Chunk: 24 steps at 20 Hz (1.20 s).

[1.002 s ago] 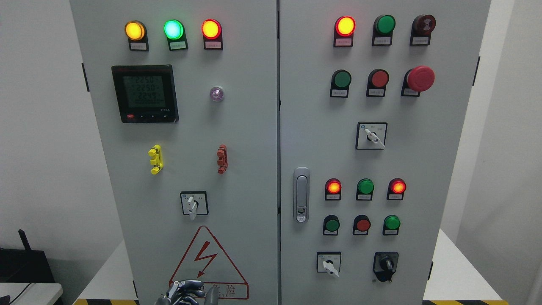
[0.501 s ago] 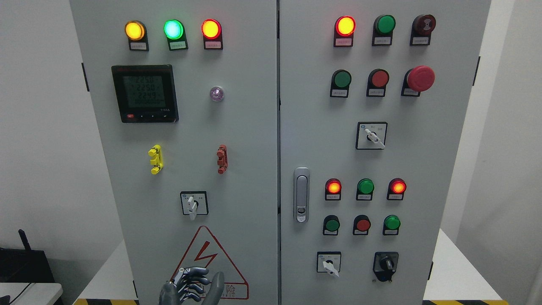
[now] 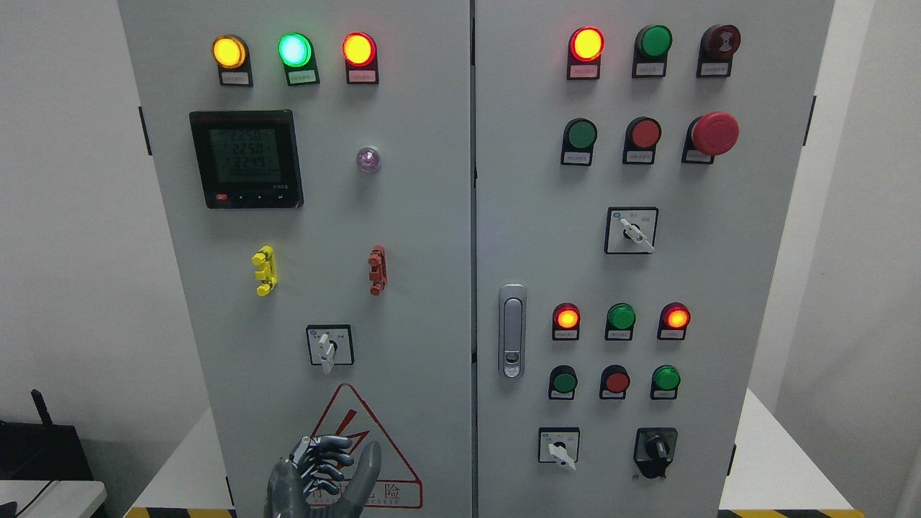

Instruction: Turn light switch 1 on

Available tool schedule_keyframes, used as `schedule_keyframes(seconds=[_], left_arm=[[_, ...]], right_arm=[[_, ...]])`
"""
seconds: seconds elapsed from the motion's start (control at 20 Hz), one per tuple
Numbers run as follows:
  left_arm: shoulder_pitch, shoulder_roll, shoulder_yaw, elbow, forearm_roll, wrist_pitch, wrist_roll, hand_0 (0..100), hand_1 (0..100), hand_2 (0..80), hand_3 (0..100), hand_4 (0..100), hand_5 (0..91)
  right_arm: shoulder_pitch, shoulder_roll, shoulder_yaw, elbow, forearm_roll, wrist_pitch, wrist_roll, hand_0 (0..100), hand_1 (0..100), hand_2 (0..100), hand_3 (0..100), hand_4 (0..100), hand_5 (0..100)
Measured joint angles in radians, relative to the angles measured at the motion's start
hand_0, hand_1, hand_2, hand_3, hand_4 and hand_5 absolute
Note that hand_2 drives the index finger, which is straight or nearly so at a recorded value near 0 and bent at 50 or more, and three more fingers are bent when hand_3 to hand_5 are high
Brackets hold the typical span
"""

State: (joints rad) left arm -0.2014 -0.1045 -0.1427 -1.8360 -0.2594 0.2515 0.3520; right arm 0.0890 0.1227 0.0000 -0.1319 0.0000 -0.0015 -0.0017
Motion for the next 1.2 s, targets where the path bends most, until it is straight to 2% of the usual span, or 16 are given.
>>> schedule_keyframes(seconds=[0.6, 1.2], left_arm=[[-0.070, -0.006, 0.046, -0.008, 0.002, 0.066, 0.017, 0, 61, 49.0, 69, 75, 68.2], [-0.127, -0.009, 0.072, -0.010, 0.003, 0.118, 0.011, 2, 57, 50.4, 69, 75, 68.8]], right_arm=[[0.000, 0.000, 0.000, 0.000, 0.000, 0.000, 0.000, 12, 39, 0, 0, 0, 0], [0.000, 0.000, 0.000, 0.000, 0.000, 0.000, 0.000, 12, 39, 0, 0, 0, 0]])
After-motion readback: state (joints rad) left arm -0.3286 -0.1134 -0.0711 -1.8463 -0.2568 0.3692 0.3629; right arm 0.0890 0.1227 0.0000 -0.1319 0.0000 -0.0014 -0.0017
